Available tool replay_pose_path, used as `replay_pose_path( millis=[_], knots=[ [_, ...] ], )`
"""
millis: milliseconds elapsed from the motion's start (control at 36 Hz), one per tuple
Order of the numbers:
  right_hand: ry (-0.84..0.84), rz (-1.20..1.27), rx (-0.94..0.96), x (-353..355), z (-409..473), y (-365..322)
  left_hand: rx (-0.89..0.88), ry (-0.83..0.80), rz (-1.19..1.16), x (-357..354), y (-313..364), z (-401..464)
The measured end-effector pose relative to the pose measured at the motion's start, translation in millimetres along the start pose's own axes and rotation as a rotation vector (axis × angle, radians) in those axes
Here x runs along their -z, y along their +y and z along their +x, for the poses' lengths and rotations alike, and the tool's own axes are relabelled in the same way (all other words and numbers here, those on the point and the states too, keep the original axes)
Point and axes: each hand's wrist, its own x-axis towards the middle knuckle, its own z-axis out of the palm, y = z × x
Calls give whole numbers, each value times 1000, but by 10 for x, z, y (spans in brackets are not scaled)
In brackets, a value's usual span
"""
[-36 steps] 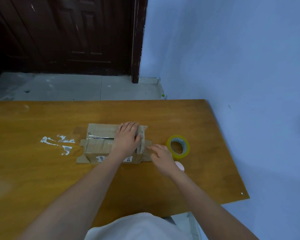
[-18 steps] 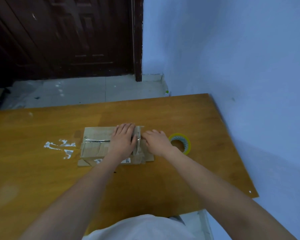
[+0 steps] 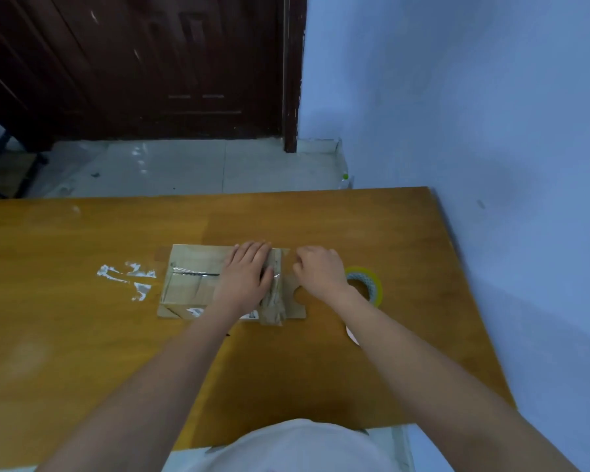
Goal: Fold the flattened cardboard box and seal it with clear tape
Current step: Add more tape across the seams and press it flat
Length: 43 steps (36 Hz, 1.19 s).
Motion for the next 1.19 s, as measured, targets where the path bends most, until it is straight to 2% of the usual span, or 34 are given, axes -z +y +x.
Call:
replay_pose_path(
  millis=[83, 361, 750, 944, 1194],
  knots=[
    [63, 55, -43, 1, 55, 85, -1, -1, -6, -4, -2, -3],
    [-215, -35, 170, 69, 441, 70, 1, -1, -10, -18, -10, 9],
    [-437, -202, 330, 336, 726, -37, 10, -5, 4, -38, -5, 15],
    [-530, -284, 339, 420, 726, -108, 12, 5, 9, -39, 2, 17],
    [-562, -191, 256, 390, 700, -94, 8, 16, 5, -34, 11, 17]
  ],
)
